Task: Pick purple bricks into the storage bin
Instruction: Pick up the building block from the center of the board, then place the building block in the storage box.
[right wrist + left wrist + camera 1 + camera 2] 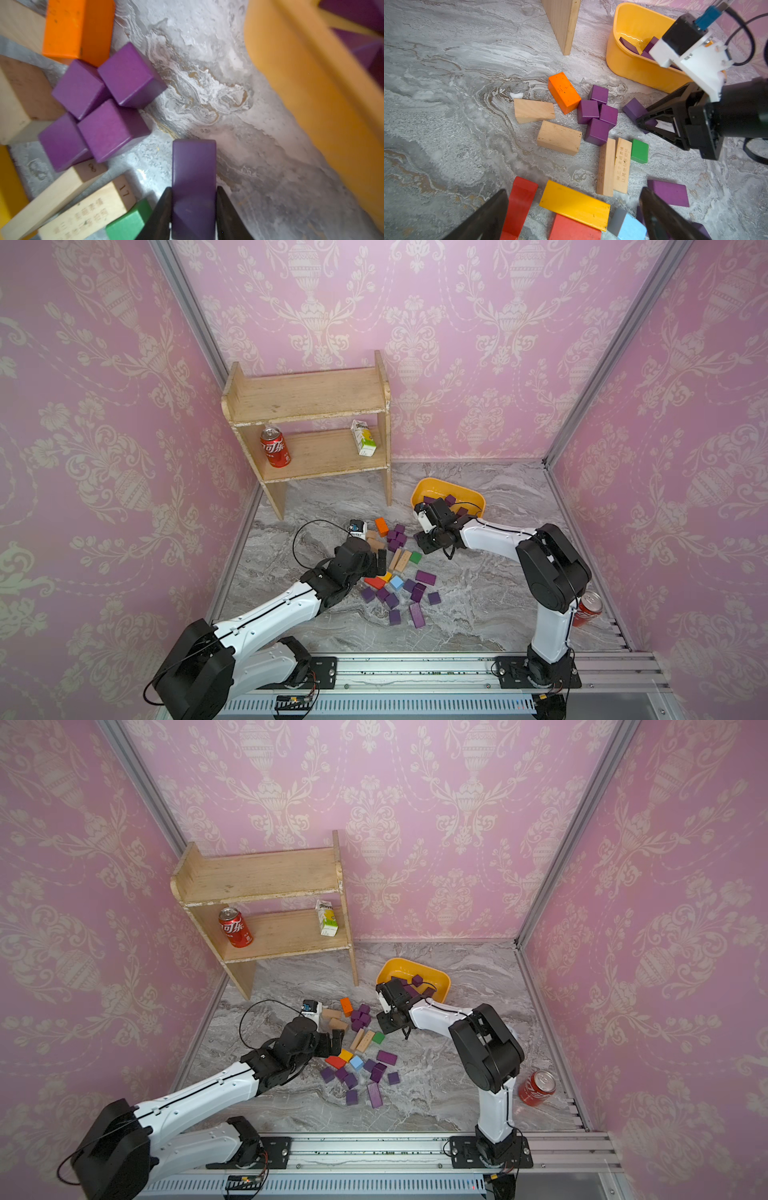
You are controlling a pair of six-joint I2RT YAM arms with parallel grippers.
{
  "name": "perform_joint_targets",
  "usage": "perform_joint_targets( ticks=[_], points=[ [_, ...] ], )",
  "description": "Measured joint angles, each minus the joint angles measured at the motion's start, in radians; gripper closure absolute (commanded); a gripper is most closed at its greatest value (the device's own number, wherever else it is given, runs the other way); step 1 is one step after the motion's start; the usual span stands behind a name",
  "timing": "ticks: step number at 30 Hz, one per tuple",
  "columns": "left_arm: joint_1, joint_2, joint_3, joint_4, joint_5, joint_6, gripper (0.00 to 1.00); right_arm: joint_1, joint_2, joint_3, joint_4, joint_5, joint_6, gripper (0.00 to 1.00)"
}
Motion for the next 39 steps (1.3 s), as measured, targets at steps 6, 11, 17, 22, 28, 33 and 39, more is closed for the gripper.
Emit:
perform_joint_targets(
  ticks=[6,11,17,22,28,33,39],
  points=[
    [0.000,0.003,0.000,0.000,0.000,-0.003,0.01,0.000,-0.115,0.000,-0.011,-0.022,0.005,0.67],
    [0.000,0.008,0.000,0.001,0.000,-0.004,0.01,-0.024,-0.180,0.000,-0.012,-0.046,0.031,0.67],
    [0.000,0.009,0.000,0.005,0.000,-0.004,0.01,-0.112,-0.218,0.006,-0.017,-0.053,0.049,0.67],
    [0.000,0.014,0.000,0.013,0.000,-0.004,0.01,-0.194,-0.217,0.023,-0.023,-0.050,0.066,0.67],
    [0.000,0.021,0.000,0.020,0.000,-0.004,0.01,-0.258,-0.151,0.092,-0.034,-0.026,0.088,0.67],
    [0.000,0.021,0.000,0.019,0.000,-0.004,0.01,-0.272,-0.083,0.140,-0.058,0.015,0.107,0.66],
    [0.000,0.018,0.000,0.019,0.000,-0.003,0.01,-0.285,-0.034,0.167,-0.086,0.073,0.129,0.49]
  ],
)
